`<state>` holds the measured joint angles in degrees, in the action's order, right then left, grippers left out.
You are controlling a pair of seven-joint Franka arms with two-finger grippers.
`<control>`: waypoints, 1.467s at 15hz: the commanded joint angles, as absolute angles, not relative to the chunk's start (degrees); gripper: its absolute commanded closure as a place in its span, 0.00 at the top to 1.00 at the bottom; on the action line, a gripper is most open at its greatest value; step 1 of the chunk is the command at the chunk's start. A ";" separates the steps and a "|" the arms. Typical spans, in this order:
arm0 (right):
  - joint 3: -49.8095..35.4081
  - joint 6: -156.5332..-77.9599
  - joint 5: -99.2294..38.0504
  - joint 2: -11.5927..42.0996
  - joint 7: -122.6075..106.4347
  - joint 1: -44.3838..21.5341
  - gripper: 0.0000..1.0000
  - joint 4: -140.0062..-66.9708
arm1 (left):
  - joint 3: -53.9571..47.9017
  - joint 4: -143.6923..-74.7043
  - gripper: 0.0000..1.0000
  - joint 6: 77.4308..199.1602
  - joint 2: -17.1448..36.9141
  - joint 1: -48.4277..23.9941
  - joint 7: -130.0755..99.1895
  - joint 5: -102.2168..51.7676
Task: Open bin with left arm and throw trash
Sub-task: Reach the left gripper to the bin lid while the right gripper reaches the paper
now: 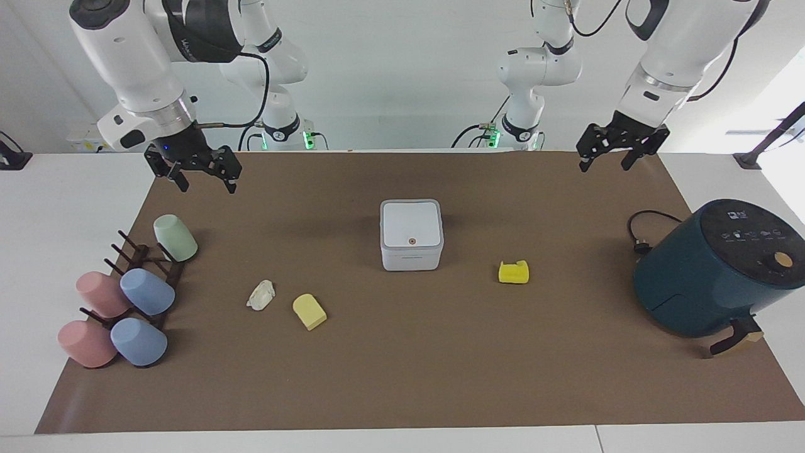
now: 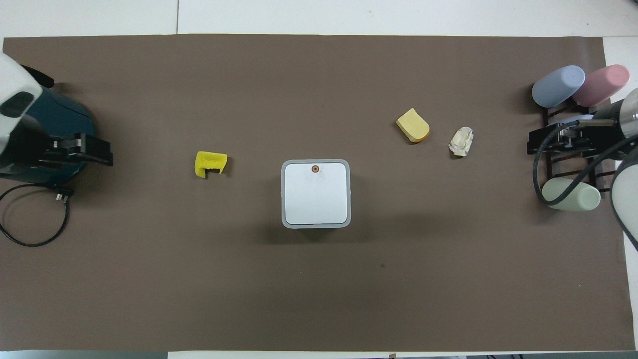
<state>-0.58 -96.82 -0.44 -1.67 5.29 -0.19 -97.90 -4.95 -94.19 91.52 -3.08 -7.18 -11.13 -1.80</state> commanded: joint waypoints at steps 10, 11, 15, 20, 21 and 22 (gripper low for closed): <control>-0.62 -117.31 -1.23 -0.63 4.39 0.53 1.00 -109.24 | -4.57 -96.93 0.00 118.27 13.27 -28.65 -41.03 -8.60; -0.62 -120.03 -1.32 1.56 4.48 0.53 1.00 -109.33 | -4.48 -98.25 0.00 121.17 13.10 -29.52 -42.09 -9.31; -0.70 -131.80 -1.32 7.90 4.75 0.17 1.00 -112.14 | -4.57 -104.05 0.00 127.61 11.43 -30.93 -44.64 -10.11; -0.70 -144.04 -1.41 13.70 6.85 0.00 1.00 -116.72 | -4.57 -105.47 0.00 130.78 12.30 -32.78 -45.70 -11.07; -0.79 -146.05 -1.41 15.02 7.29 -0.09 1.00 -116.81 | -4.57 -105.47 0.00 130.96 12.39 -32.78 -45.70 -11.68; -0.79 -147.38 -1.41 16.07 7.56 -0.87 1.00 -116.98 | -4.57 -105.38 0.00 131.13 12.39 -32.87 -45.70 -12.04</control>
